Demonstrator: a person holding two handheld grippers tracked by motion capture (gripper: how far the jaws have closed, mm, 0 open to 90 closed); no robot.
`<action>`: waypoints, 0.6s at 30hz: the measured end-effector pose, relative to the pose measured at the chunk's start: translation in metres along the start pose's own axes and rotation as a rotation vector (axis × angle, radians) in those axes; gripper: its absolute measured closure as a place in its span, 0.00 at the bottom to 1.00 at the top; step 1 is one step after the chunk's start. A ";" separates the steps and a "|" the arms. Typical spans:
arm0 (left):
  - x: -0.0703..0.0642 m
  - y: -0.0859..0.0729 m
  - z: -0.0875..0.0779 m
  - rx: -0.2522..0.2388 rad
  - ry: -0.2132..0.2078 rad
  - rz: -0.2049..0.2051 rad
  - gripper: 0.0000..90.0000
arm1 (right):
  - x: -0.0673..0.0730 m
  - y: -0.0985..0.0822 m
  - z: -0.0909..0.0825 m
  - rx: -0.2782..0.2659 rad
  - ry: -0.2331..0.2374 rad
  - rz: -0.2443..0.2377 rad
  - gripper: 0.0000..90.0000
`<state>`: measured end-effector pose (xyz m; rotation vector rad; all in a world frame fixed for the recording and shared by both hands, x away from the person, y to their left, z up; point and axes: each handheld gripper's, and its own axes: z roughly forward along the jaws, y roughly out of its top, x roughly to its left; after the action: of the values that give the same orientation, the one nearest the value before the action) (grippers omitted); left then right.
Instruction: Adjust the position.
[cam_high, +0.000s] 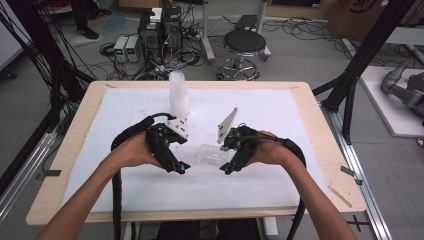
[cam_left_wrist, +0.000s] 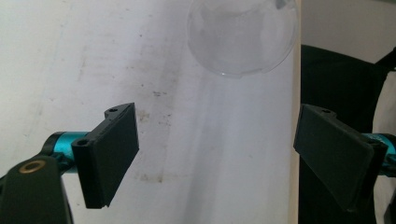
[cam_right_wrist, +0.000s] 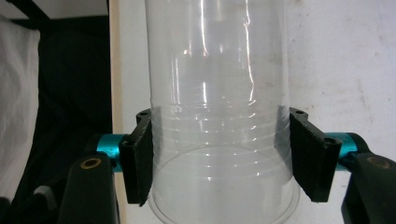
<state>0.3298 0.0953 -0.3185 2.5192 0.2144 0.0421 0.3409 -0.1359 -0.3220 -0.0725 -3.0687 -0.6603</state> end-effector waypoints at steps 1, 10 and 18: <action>0.000 0.002 0.003 0.022 -0.001 0.006 0.17 | 0.000 0.003 0.001 0.019 -0.001 -0.001 0.37; 0.002 0.007 0.010 0.053 -0.005 0.013 0.18 | 0.000 0.009 0.000 0.038 -0.002 -0.015 0.37; 0.002 0.014 0.016 0.028 -0.026 0.023 0.19 | 0.001 0.011 0.003 0.049 0.003 -0.020 0.37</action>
<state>0.3354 0.0749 -0.3234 2.5484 0.1769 0.0150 0.3406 -0.1246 -0.3198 -0.0415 -3.0849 -0.5855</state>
